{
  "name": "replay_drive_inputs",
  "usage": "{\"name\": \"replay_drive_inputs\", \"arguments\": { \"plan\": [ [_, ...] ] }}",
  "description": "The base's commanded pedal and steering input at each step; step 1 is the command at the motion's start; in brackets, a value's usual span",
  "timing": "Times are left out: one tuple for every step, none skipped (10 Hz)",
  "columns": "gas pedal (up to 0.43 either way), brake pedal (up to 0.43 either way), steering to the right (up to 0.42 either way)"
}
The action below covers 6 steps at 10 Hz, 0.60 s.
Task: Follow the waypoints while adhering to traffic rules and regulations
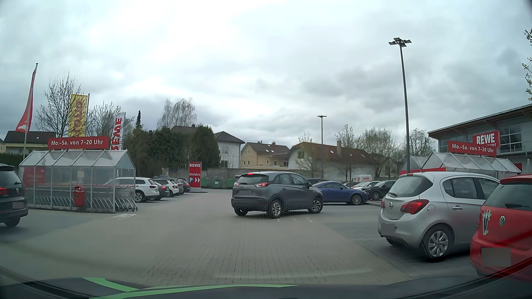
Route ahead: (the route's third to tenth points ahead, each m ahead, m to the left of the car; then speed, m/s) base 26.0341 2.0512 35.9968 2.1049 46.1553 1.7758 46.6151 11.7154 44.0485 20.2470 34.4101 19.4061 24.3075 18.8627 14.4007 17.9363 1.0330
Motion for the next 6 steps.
{"name": "replay_drive_inputs", "arguments": {
  "plan": [
    [0.000,0.122,-0.003],
    [0.000,0.122,-0.003],
    [0.000,0.134,-0.003],
    [0.000,0.134,-0.003],
    [0.000,0.140,-0.003],
    [0.000,0.146,-0.003]
  ]
}}
